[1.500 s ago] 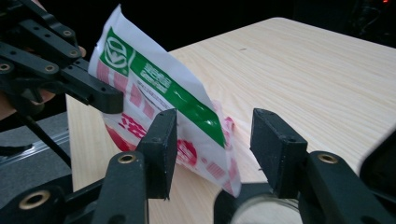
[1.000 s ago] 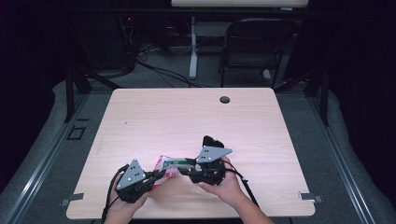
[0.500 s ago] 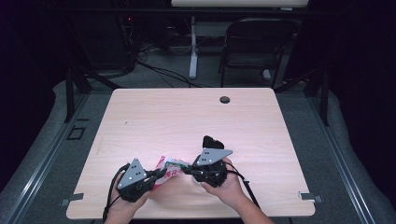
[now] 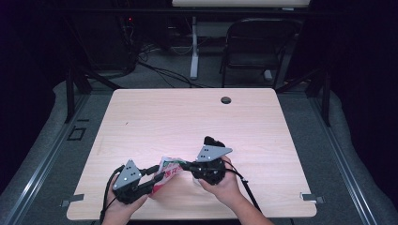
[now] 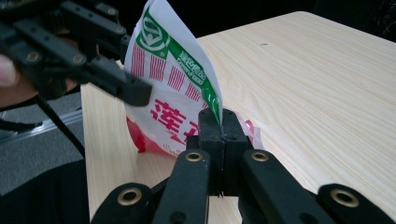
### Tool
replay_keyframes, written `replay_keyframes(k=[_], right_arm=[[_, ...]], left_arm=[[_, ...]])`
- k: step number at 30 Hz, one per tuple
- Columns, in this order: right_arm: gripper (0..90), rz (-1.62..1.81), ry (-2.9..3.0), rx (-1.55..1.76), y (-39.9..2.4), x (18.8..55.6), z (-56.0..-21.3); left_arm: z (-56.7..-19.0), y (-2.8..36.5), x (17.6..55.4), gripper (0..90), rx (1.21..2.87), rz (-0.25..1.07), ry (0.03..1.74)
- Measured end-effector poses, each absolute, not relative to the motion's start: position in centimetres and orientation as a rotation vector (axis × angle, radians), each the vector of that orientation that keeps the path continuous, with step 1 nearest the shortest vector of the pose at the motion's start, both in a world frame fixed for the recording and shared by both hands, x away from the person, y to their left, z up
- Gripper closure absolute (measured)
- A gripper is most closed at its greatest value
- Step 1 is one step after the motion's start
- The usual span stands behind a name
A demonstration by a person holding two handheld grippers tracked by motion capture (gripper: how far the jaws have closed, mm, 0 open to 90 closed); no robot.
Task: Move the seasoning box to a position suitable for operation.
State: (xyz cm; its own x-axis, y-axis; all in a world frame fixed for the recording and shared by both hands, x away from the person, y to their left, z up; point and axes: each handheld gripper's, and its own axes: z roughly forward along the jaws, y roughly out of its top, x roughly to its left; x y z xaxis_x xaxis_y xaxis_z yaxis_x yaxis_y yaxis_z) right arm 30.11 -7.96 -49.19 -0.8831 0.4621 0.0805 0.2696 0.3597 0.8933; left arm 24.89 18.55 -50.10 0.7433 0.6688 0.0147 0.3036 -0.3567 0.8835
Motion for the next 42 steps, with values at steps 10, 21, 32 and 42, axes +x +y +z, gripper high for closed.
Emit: replay_keyframes(k=[10,21,32,42], right_arm=[[90.0,1.561,2.415,0.646,-6.9,30.8,-48.3],[90.0,1.572,2.390,0.667,-6.7,30.9,-48.0],[90.0,1.574,2.388,0.678,-7.3,30.7,-47.8],[90.0,1.587,2.391,0.690,-7.6,30.6,-47.9]], left_arm=[[-52.2,18.2,25.4,41.8,2.026,0.535,0.777],[-55.1,18.2,26.4,39.2,2.037,0.513,0.840],[-57.4,17.4,27.4,37.2,2.060,0.505,0.852],[-58.6,16.9,27.7,35.6,2.098,0.518,0.874]])
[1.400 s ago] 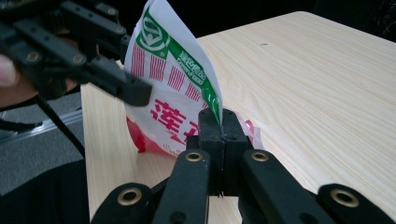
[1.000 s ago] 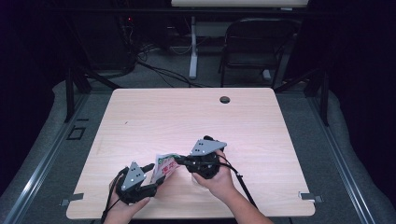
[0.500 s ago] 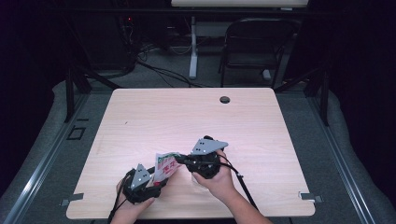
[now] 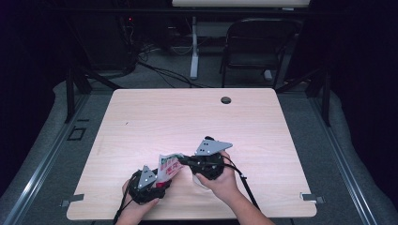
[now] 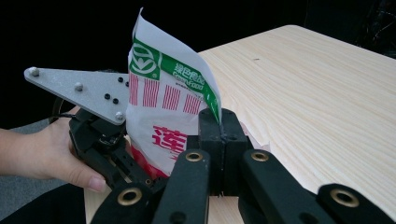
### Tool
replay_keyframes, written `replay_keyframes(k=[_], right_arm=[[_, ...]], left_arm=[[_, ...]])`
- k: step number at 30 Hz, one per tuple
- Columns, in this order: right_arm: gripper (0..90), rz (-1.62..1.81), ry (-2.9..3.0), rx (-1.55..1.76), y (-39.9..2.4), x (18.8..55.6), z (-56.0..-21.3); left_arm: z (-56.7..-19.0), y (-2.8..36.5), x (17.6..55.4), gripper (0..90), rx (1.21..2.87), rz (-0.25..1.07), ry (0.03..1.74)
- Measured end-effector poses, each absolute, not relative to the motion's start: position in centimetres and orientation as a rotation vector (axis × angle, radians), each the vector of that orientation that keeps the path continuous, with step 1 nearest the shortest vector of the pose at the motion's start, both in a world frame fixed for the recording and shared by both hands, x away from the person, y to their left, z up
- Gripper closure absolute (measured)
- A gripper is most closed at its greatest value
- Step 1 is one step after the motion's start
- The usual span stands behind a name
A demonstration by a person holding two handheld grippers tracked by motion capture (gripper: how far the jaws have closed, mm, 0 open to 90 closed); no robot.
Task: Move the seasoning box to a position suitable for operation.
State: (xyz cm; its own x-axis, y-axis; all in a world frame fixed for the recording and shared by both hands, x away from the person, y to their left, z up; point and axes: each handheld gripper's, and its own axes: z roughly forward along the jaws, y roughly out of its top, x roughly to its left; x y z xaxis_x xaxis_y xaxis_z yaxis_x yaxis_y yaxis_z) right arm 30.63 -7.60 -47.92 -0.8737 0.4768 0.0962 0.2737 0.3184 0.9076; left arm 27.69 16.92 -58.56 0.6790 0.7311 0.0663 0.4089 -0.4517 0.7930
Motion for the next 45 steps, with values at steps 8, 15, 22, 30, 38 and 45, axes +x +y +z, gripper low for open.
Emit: replay_keyframes(k=[8,15,22,30,38,45], right_arm=[[90.0,1.591,2.390,0.703,-7.8,30.5,-48.0],[90.0,1.597,2.389,0.722,-7.9,30.8,-47.9],[90.0,1.604,2.386,0.734,-7.8,30.9,-48.0],[90.0,1.605,2.389,0.731,-7.9,30.7,-48.0],[90.0,1.605,2.387,0.731,-8.0,30.7,-48.1],[90.0,1.609,2.384,0.733,-8.0,30.6,-48.1]], left_arm=[[-58.6,16.8,27.9,35.7,2.112,0.502,0.888],[-58.7,16.7,28.3,38.2,2.137,0.479,0.911],[-58.8,16.4,28.5,40.1,2.166,0.477,0.919],[-58.8,16.7,28.8,44.0,2.157,0.434,0.943],[-58.8,16.8,28.9,52.4,2.154,0.422,0.941],[-58.8,16.8,29.0,56.2,2.147,0.412,0.941]])
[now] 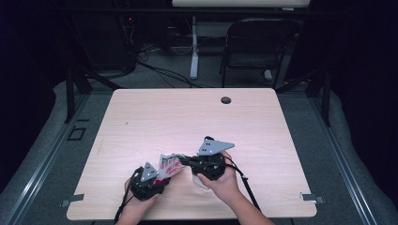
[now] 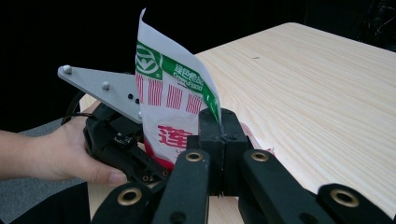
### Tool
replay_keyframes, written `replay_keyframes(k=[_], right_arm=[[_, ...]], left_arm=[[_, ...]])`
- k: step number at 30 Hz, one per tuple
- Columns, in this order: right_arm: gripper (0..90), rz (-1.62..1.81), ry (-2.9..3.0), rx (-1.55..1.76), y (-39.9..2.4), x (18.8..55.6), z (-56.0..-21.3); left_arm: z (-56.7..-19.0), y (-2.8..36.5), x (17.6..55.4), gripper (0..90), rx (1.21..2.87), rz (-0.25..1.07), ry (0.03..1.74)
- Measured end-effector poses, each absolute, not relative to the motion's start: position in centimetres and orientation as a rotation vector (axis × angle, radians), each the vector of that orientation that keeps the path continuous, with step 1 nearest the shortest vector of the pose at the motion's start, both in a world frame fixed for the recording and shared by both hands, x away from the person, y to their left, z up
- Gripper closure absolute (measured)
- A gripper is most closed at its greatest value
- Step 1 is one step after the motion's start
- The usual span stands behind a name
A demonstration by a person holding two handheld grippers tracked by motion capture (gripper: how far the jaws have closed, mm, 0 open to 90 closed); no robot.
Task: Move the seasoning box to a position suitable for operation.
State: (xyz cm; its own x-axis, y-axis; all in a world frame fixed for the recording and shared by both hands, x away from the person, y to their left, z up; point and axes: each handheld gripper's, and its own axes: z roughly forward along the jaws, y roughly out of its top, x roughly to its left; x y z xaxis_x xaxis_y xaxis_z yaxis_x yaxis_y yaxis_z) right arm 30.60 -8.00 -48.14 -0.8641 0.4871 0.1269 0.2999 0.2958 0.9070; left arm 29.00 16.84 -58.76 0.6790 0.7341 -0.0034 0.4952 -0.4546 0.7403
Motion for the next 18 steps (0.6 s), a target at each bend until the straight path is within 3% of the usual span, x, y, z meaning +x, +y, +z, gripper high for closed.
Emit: replay_keyframes(k=[5,11,18], right_arm=[[90.0,1.613,2.382,0.730,-7.99,30.61,-48.15],[90.0,1.621,2.378,0.731,-7.93,30.66,-48.16],[90.0,1.620,2.380,0.725,-7.97,30.68,-48.12]], left_arm=[[-58.75,16.93,29.13,55.8,2.135,0.398,0.956],[-58.68,16.54,29.25,44.6,2.108,0.419,0.992],[-58.73,17.09,29.60,42.4,2.071,0.362,1.030]])
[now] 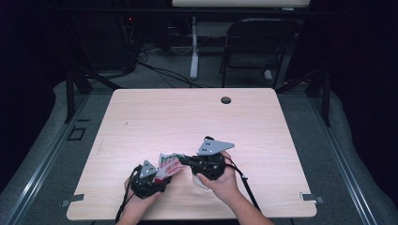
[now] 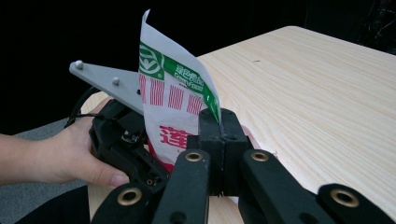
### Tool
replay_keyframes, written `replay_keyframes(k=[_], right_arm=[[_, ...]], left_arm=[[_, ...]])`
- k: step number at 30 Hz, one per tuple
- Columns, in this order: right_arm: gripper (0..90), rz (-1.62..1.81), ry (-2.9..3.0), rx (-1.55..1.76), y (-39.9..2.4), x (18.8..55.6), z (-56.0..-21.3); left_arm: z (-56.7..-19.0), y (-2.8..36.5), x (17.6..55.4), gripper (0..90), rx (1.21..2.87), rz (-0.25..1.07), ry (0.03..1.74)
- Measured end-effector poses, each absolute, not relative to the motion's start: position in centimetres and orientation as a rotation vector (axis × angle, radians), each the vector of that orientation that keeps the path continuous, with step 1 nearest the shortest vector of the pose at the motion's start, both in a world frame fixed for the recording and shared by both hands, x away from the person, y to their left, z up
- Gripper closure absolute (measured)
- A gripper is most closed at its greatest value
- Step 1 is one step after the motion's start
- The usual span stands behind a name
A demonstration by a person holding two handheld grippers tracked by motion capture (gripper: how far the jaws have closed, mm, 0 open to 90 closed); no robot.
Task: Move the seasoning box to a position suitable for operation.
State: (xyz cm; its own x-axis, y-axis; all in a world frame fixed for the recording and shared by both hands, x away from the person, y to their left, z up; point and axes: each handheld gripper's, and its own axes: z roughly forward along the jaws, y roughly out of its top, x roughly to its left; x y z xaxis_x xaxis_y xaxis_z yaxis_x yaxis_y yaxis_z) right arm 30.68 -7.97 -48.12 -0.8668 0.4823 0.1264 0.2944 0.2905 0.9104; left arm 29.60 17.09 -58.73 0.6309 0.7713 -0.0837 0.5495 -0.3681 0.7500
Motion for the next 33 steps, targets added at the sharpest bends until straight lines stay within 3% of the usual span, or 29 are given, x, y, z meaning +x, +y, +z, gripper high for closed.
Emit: replay_keyframes(k=[15,33], right_arm=[[90.0,1.635,2.377,0.704,-7.66,30.41,-48.07],[90.0,1.640,2.371,0.697,-7.60,30.17,-47.84]], left_arm=[[-58.78,16.91,29.89,37.1,2.106,0.359,1.024],[-58.78,16.60,29.62,47.5,2.131,0.418,1.001]])
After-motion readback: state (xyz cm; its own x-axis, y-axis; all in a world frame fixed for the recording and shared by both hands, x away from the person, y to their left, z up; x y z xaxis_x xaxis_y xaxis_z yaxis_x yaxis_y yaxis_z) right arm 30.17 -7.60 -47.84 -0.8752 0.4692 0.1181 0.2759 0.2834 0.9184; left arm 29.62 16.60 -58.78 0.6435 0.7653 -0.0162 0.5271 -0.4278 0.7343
